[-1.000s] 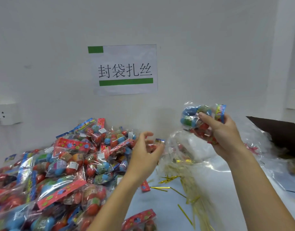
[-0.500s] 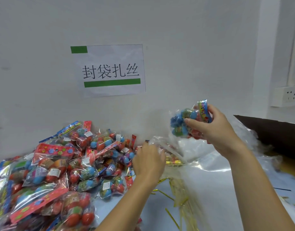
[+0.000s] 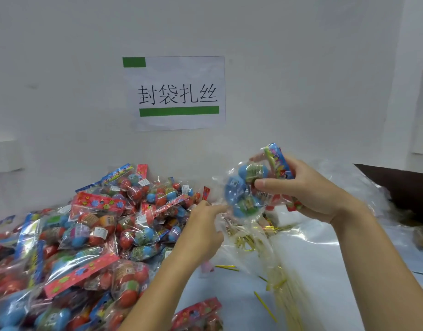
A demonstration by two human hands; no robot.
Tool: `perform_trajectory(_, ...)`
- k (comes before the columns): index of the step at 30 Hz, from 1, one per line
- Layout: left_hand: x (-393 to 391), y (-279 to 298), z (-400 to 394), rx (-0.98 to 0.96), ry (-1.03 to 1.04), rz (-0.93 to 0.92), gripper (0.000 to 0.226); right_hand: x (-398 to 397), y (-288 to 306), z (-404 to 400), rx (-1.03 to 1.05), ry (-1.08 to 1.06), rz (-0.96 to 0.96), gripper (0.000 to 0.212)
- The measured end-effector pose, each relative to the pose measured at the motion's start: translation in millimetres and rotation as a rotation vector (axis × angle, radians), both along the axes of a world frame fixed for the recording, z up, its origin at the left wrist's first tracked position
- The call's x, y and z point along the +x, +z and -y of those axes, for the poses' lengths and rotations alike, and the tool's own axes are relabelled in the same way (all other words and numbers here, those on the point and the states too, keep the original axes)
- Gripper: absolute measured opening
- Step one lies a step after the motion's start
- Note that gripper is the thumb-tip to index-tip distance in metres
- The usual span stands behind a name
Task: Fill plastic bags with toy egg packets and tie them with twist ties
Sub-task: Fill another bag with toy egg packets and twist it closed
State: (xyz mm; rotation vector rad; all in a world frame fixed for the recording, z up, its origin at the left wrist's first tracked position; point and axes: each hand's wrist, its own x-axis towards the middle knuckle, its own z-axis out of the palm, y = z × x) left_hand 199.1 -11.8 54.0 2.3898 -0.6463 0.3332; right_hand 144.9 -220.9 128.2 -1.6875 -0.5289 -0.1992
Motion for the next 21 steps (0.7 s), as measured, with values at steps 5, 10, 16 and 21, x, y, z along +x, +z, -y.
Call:
perform_trajectory(5, -2, 6, -10, 0.042, -0.047, -0.029, 0.036, 1, -8, -9, -0.289, -0.089, -0.079, 0.039)
perform_trajectory(10, 1, 15, -24, -0.020, -0.095, -0.043, 0.066, 8, -13, -14, -0.450, -0.285, -0.092, 0.041)
perform_trajectory(16, -1, 18, -22, -0.006, -0.100, -0.014, 0.072, 13, -17, -36, -0.531, -0.316, 0.016, 0.034)
perform_trajectory(21, -1, 22, -25, 0.020, -0.127, 0.004, 0.066, 21, -28, -56, -0.596, -0.333, 0.063, 0.037)
